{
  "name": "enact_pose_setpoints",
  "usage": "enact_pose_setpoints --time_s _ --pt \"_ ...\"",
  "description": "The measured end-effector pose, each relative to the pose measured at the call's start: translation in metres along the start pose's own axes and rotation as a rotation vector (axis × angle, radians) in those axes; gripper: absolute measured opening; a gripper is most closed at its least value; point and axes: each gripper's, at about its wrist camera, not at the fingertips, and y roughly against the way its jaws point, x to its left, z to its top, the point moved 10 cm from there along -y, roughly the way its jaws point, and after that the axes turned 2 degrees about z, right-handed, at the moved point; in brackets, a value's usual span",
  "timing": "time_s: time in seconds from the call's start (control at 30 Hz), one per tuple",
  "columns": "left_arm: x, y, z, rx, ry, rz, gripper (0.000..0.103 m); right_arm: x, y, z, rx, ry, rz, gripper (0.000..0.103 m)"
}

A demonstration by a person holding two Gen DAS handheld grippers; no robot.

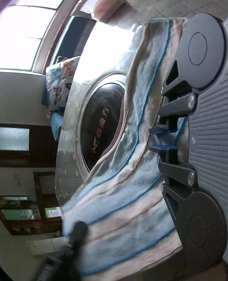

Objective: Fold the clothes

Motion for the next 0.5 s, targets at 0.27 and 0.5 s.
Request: enact_pose_setpoints --time_s 0.27,0.5 --pt "-0.071 -0.016 0.013 0.011 -0.111 -0.004 0.010 -0.019 0.024 -0.004 -0.033 -0.050 0.007 0.023" --pt "-0.137 -0.054 0.002 0.066 -0.203 -0.014 0.009 -0.055 0.060 -0.019 -0.068 -0.117 -0.022 0.029"
